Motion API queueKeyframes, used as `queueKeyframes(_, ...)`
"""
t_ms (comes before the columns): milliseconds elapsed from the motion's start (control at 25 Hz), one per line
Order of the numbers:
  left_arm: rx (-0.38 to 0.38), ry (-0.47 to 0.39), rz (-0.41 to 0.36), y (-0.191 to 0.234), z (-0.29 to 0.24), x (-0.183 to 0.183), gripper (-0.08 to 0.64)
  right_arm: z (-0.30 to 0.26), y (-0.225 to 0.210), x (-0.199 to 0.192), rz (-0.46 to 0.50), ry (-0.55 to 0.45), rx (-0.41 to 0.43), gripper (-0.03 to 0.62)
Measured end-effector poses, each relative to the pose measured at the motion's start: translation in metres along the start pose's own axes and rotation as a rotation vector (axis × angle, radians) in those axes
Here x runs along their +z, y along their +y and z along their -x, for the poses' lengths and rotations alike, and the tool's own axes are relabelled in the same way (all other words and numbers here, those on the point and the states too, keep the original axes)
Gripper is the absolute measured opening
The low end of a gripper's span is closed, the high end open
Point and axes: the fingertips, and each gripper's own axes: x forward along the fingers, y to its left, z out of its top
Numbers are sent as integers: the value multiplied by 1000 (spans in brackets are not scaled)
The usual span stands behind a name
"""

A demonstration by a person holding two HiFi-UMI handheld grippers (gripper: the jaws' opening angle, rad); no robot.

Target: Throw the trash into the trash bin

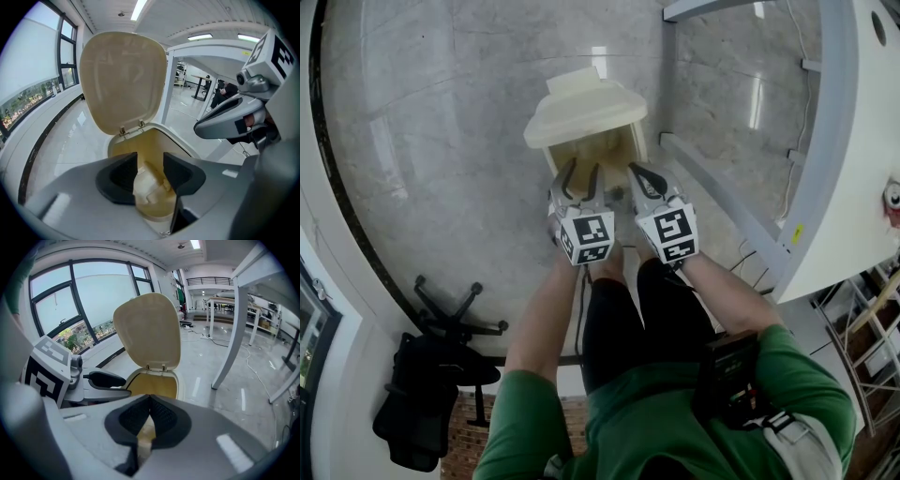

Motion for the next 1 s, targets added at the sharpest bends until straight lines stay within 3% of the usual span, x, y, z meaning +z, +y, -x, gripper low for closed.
queueKeyframes(360, 52, -70, 13, 12, 58, 50, 20, 39, 13, 49, 39, -40, 12, 5)
queueKeyframes(1000, 127, -250, 42, 42, 176, 155, 6, 131, 43, 156, 118, -186, 15, 4)
